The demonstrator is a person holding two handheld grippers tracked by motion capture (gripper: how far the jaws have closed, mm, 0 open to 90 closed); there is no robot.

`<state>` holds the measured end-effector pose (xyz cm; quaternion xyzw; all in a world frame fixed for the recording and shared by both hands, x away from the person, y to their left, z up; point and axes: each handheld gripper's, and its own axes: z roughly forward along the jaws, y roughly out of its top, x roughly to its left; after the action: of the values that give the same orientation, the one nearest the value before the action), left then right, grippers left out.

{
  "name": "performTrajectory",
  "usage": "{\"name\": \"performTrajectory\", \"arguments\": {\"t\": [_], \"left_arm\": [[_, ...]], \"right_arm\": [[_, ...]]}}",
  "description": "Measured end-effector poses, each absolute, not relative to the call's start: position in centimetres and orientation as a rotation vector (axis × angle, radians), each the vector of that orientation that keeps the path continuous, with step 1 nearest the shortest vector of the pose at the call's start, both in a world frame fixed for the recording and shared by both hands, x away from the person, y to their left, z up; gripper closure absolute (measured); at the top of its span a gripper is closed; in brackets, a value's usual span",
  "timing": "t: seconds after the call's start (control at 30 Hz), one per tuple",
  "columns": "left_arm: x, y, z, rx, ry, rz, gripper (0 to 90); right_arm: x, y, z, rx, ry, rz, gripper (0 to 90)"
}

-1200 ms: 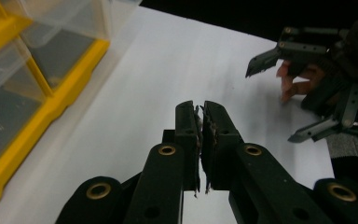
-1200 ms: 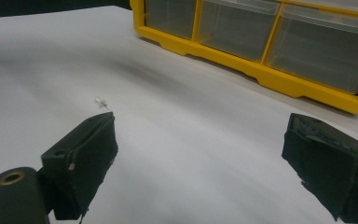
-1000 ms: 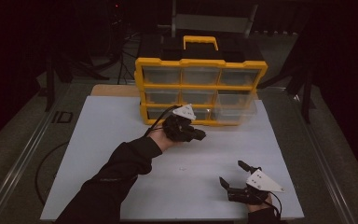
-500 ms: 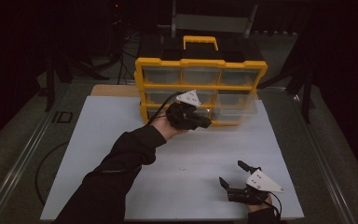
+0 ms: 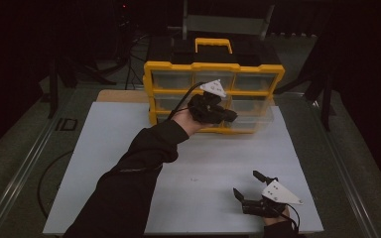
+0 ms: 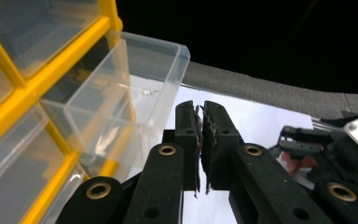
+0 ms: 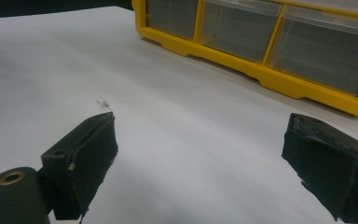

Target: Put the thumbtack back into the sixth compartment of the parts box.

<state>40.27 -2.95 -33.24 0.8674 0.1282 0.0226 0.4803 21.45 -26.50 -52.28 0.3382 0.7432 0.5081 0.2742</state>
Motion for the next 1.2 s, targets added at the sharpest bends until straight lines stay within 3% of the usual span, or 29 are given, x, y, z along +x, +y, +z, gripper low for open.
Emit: {"name": "performTrajectory", "arguments": {"t": [0.73, 1.2], "left_arm": [[43.5, -7.1, -32.9, 2.053, 0.370, 0.046, 86.1], [44.5, -8.7, -35.3, 2.090, 0.409, 0.059, 86.1]], "right_arm": [[21.4, -27.0, -52.2, 0.933, 1.979, 1.381, 9.6], [21.4, -27.1, -52.2, 0.939, 1.972, 1.386, 9.6]]}}
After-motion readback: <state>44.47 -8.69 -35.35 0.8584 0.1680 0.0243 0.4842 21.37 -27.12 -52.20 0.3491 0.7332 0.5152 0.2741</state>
